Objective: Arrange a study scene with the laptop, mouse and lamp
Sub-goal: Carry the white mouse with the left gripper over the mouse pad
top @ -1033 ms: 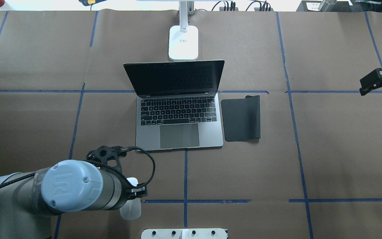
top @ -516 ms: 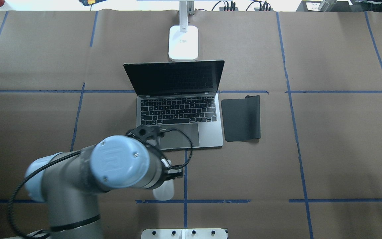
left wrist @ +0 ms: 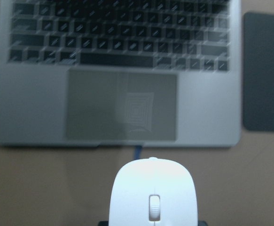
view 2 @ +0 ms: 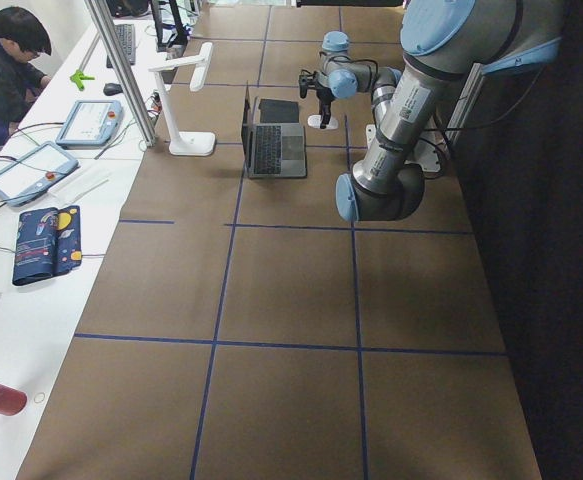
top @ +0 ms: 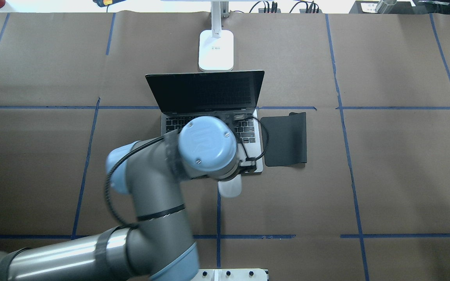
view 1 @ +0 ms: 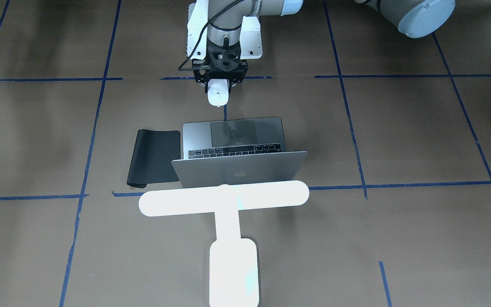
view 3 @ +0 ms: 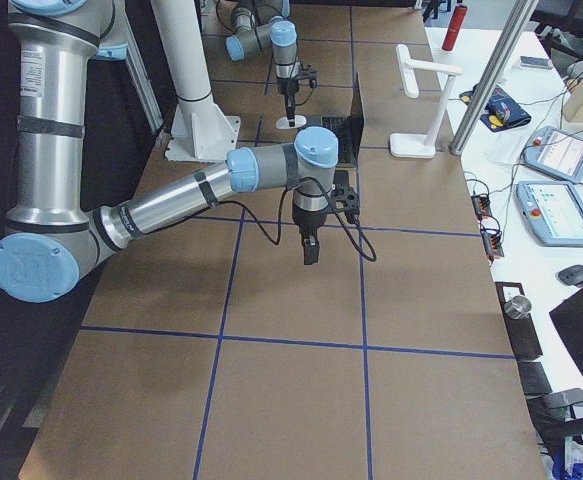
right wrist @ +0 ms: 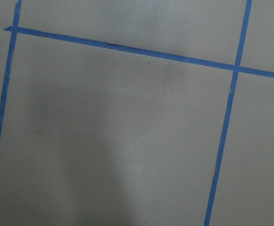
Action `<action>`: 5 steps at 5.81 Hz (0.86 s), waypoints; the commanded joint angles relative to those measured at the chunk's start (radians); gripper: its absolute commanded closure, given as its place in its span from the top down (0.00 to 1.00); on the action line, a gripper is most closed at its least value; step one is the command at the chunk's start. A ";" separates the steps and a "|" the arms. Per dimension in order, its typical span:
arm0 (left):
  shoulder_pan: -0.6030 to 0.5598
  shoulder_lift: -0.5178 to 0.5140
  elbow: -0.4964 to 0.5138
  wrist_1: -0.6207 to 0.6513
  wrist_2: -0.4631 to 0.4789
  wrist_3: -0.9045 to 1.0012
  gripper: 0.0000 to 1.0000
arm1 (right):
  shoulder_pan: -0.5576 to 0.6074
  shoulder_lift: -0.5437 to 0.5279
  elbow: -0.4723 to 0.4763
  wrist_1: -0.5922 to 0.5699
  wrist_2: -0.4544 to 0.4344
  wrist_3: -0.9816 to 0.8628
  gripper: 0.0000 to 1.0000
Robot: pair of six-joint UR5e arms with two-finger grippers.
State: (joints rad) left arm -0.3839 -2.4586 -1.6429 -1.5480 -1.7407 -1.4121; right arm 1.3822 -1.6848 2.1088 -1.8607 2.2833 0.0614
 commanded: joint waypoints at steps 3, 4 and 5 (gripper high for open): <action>-0.039 -0.317 0.532 -0.276 0.000 0.012 0.00 | 0.020 -0.004 -0.033 0.003 0.021 -0.020 1.00; -0.044 -0.357 0.625 -0.321 0.000 0.018 0.01 | 0.023 -0.004 -0.033 0.005 0.024 -0.020 1.00; -0.046 -0.361 0.662 -0.361 0.001 0.019 0.02 | 0.023 -0.003 -0.039 0.005 0.024 -0.020 1.00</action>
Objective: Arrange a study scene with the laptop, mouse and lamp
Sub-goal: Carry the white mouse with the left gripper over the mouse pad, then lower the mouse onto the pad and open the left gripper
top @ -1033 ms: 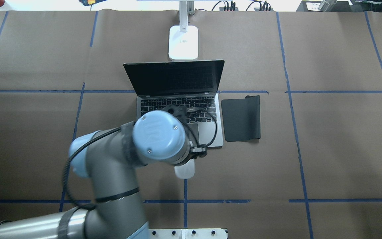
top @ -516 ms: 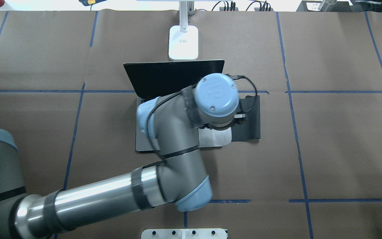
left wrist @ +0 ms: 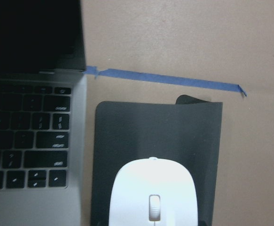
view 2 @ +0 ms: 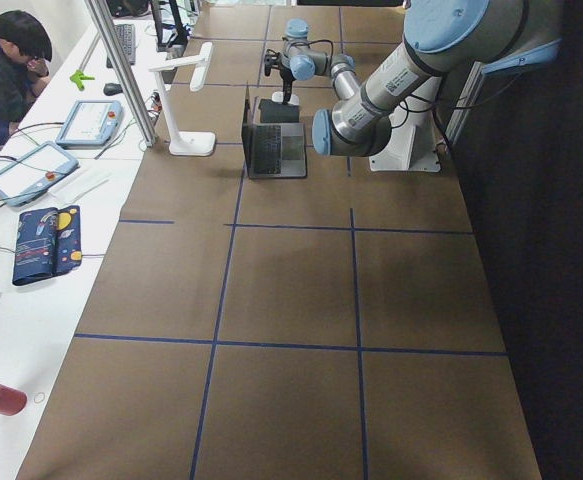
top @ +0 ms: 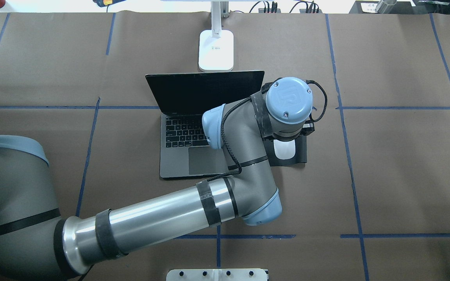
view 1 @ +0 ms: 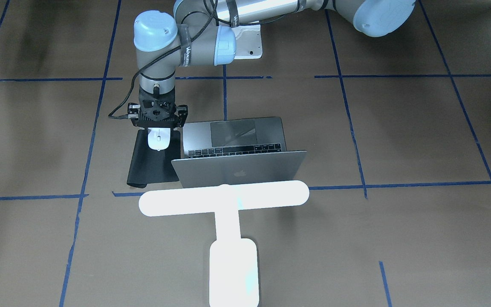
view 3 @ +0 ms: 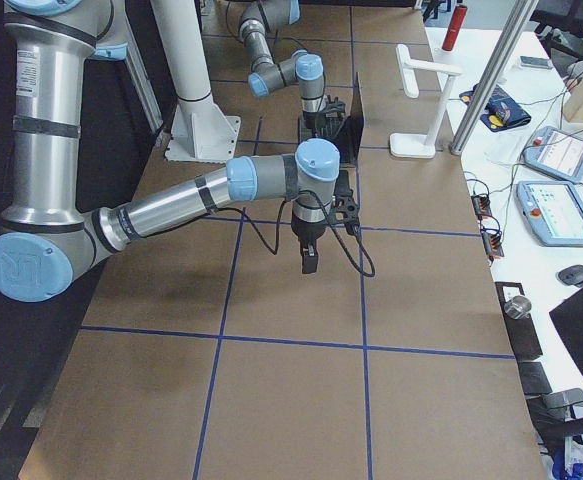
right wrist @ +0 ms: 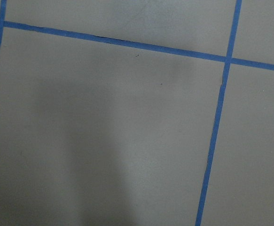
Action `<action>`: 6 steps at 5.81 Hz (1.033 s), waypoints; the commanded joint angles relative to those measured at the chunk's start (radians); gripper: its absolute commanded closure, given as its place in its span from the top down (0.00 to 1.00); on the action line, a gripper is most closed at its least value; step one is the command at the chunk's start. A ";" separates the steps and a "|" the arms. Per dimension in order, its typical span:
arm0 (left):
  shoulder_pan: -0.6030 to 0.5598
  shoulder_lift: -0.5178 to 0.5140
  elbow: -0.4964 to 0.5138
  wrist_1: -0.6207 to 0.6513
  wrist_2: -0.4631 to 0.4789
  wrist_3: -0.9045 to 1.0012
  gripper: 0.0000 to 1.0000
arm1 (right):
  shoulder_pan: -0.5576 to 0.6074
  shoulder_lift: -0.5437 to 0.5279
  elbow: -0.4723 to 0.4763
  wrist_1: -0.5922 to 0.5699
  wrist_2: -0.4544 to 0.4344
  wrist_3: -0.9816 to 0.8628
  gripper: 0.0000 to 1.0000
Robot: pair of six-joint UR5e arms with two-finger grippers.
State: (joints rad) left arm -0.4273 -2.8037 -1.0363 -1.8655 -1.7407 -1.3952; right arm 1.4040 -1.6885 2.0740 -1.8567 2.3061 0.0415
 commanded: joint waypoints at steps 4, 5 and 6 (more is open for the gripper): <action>-0.013 -0.048 0.166 -0.124 0.007 0.001 0.87 | 0.003 0.004 -0.011 0.001 0.001 0.000 1.00; -0.013 -0.048 0.176 -0.136 0.007 -0.007 1.00 | 0.003 0.004 -0.011 0.001 0.001 0.000 1.00; -0.017 -0.050 0.174 -0.136 0.006 -0.014 1.00 | 0.003 0.006 -0.011 0.001 0.001 0.000 1.00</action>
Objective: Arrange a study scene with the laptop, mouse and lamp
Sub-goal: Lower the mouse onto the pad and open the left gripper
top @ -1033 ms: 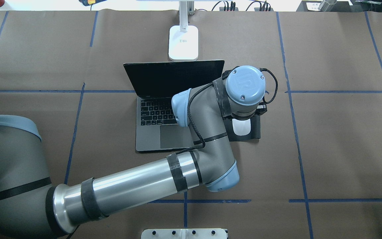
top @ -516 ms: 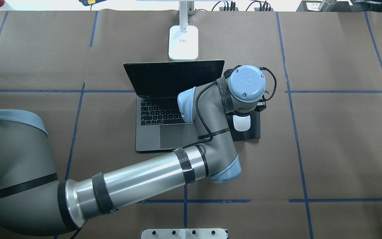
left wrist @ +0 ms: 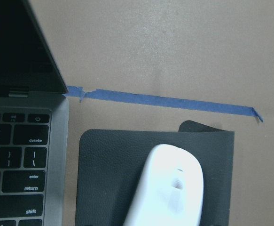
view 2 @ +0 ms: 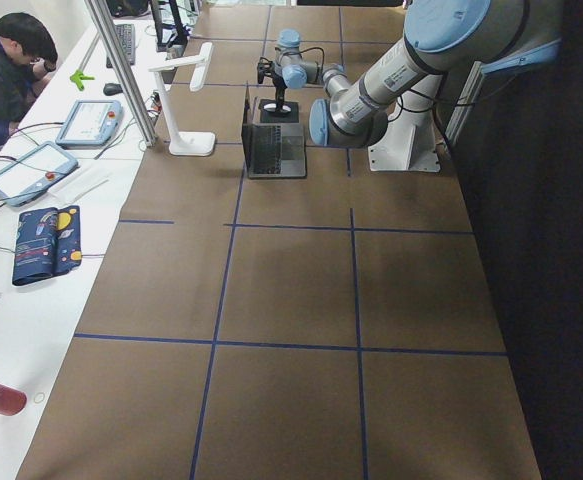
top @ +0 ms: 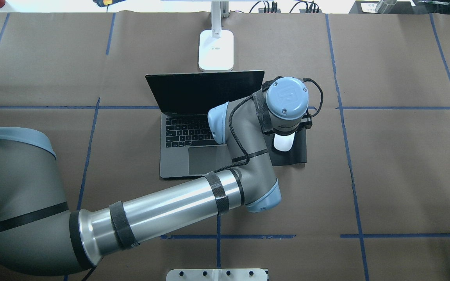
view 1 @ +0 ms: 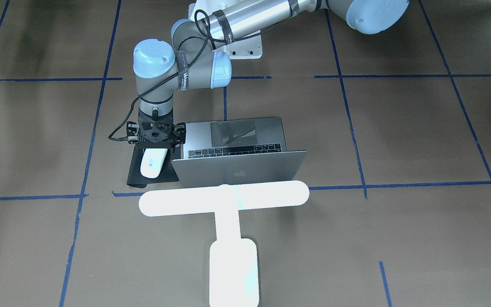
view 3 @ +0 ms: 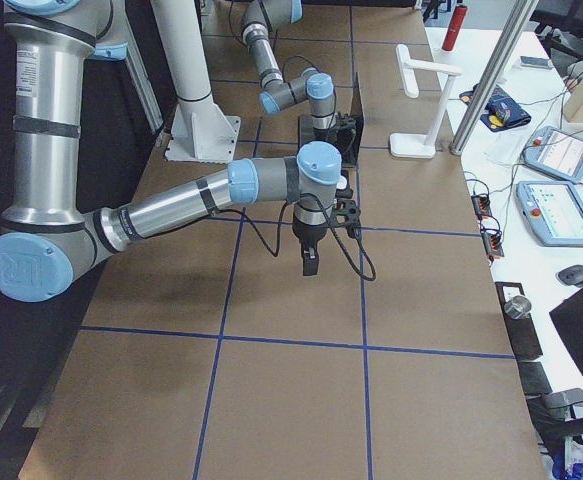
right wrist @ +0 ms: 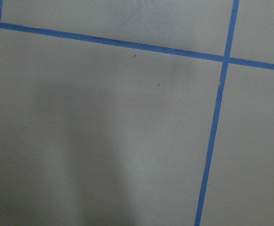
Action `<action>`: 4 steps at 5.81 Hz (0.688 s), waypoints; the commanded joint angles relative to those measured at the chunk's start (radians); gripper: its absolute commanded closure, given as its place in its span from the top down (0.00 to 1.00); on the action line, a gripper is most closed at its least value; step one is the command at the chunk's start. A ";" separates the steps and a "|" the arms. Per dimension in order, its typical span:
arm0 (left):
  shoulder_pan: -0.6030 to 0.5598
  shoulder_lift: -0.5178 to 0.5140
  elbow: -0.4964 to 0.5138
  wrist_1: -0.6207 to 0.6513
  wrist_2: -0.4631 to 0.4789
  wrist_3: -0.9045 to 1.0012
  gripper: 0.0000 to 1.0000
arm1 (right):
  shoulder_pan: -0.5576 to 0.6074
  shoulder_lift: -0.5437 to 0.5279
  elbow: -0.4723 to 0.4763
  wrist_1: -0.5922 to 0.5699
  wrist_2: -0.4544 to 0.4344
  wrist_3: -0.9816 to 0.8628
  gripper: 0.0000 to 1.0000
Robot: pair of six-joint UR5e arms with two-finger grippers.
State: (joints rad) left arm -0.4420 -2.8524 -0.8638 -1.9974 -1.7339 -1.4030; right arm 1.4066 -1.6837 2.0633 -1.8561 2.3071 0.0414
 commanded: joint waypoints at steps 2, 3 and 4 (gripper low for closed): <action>-0.026 0.007 -0.047 0.014 -0.085 -0.039 1.00 | 0.008 0.002 -0.008 0.002 0.000 0.000 1.00; -0.033 0.057 -0.131 0.053 -0.157 -0.043 1.00 | 0.018 0.002 -0.015 0.002 0.000 0.000 1.00; -0.032 0.176 -0.350 0.166 -0.161 -0.044 1.00 | 0.018 0.012 -0.021 0.000 0.000 0.006 1.00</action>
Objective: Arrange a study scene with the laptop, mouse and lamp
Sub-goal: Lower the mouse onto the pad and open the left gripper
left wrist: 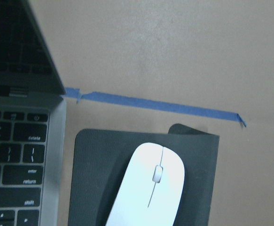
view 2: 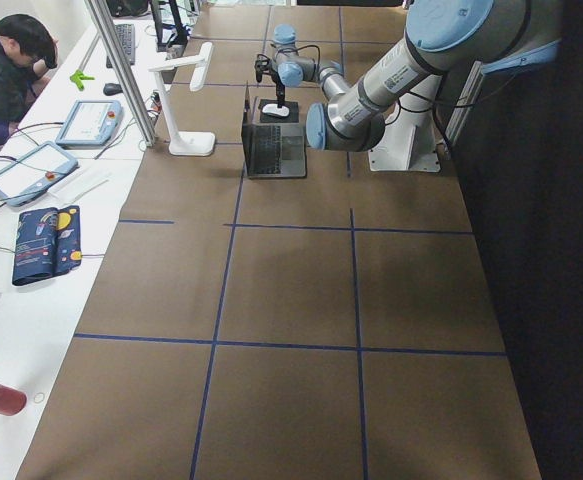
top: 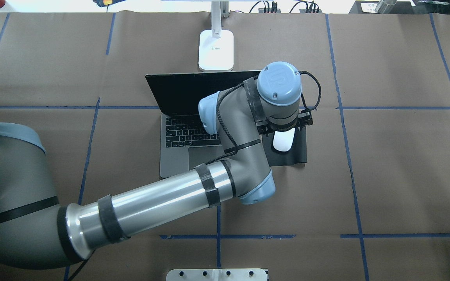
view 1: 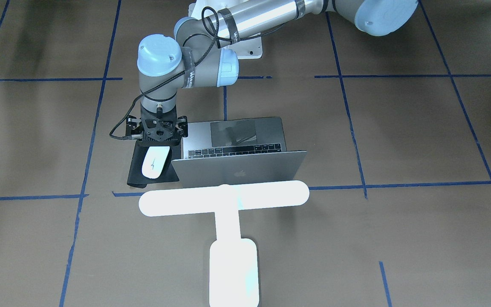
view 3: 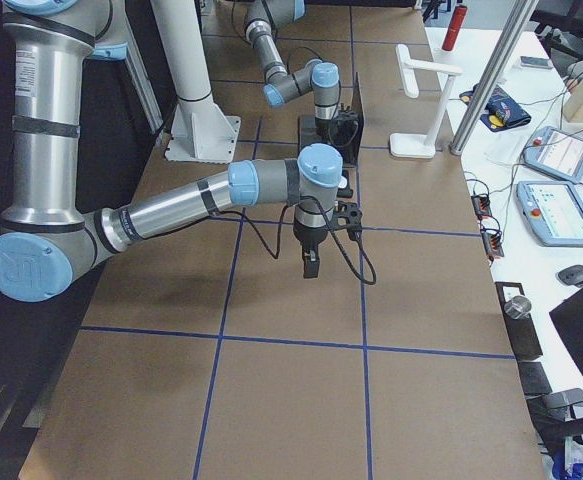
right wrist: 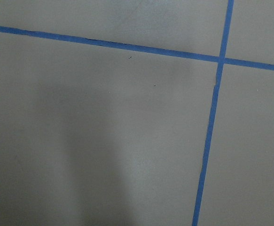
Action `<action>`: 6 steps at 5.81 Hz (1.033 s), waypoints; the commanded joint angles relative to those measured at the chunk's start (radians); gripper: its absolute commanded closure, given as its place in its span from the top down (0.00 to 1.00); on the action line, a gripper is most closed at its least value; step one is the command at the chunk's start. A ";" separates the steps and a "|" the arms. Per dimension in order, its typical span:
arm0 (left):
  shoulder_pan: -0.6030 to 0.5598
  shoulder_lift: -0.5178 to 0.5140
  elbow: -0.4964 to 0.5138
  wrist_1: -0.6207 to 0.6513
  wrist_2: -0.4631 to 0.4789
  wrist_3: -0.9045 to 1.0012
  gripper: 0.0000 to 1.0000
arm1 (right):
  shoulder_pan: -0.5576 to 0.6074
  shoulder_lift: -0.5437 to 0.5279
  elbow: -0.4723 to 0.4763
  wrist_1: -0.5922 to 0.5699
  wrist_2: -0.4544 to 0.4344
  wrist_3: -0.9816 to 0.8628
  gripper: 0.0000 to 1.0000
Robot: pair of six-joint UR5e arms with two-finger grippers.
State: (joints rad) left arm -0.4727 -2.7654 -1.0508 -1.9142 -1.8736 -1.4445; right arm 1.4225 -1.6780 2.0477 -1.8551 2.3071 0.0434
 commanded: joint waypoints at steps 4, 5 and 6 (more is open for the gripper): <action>-0.029 0.462 -0.811 0.474 -0.079 0.104 1.00 | 0.068 0.060 -0.068 0.008 -0.005 -0.002 1.00; -0.064 0.562 -0.966 0.553 -0.079 0.196 1.00 | 0.113 0.026 -0.196 0.111 0.027 -0.005 1.00; -0.105 0.661 -1.068 0.566 -0.087 0.254 1.00 | 0.130 -0.033 -0.330 0.339 0.108 -0.016 1.00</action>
State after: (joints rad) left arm -0.5410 -2.2021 -2.0018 -1.3836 -1.9549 -1.2565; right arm 1.5269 -1.6625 1.8440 -1.6984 2.3517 0.0359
